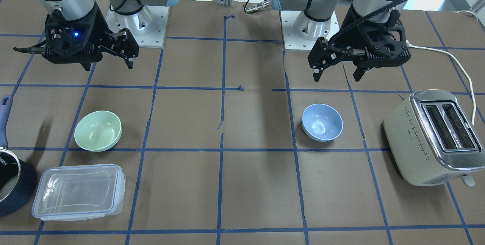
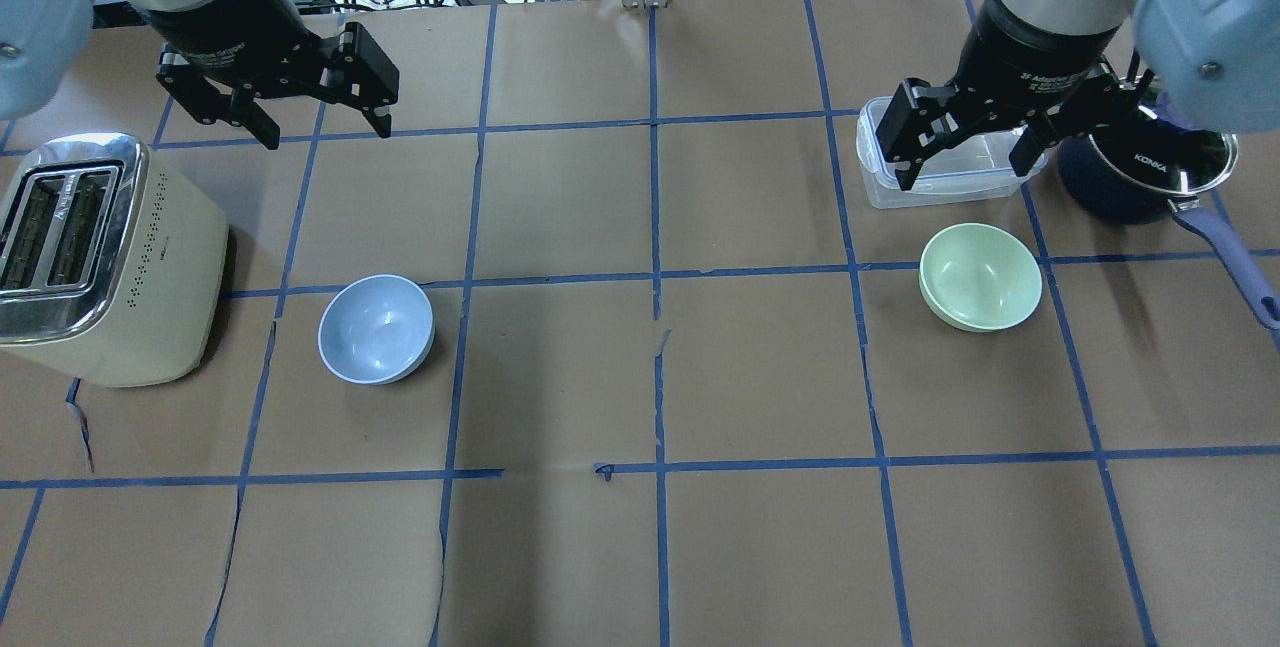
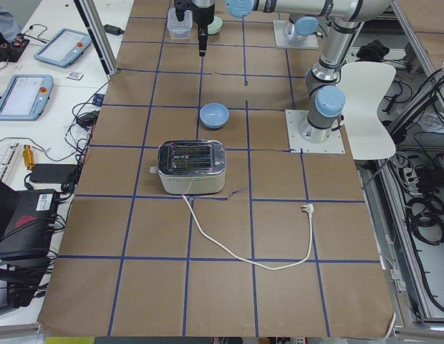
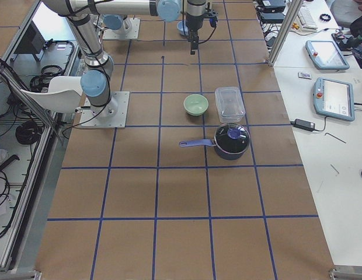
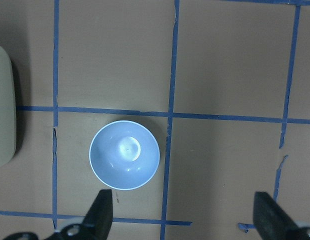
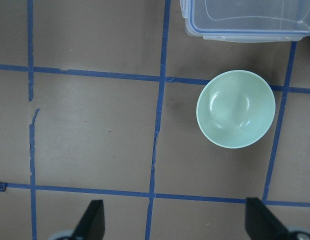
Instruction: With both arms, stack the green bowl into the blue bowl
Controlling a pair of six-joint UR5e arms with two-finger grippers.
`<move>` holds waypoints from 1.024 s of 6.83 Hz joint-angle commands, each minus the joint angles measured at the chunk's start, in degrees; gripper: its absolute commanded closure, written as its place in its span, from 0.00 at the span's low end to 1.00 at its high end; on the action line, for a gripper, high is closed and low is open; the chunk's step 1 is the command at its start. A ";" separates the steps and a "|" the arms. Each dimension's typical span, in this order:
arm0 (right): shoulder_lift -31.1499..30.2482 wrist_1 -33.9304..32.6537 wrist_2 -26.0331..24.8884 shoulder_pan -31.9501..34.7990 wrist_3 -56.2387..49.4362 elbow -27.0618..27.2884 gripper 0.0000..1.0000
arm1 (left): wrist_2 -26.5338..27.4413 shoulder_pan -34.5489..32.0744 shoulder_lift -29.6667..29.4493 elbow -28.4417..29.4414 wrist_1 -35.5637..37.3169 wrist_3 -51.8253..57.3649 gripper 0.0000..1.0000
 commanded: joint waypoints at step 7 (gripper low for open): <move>0.07 -0.02 0.08 0.00 -0.26 0.05 0.00 | 0.35 1.98 0.23 -1.90 -0.57 3.42 0.00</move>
